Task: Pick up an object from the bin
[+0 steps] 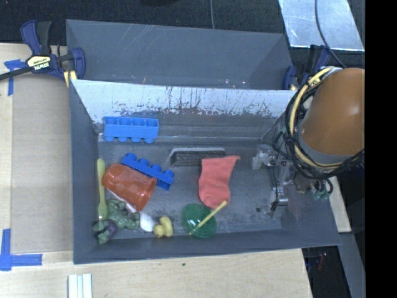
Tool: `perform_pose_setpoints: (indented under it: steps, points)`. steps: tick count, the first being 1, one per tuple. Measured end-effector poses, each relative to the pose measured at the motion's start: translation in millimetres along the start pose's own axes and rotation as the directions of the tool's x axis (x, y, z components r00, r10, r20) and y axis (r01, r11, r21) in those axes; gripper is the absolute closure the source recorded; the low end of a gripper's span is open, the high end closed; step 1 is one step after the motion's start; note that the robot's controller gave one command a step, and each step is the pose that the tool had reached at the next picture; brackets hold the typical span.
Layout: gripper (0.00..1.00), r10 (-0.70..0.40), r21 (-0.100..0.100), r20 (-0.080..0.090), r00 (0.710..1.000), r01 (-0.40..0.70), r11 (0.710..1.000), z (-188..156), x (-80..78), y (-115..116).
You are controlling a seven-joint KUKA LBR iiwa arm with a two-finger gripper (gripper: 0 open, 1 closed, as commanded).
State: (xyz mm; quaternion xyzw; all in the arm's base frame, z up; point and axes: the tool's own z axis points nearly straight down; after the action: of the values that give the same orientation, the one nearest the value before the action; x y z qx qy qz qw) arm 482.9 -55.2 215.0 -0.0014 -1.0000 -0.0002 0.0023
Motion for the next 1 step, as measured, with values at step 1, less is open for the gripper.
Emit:
perform_pose_setpoints:
  steps: [1]
  points:
    - [0.00,-0.001,0.001,0.007,1.000,0.001,1.000,-3.2,-1.4,0.1]
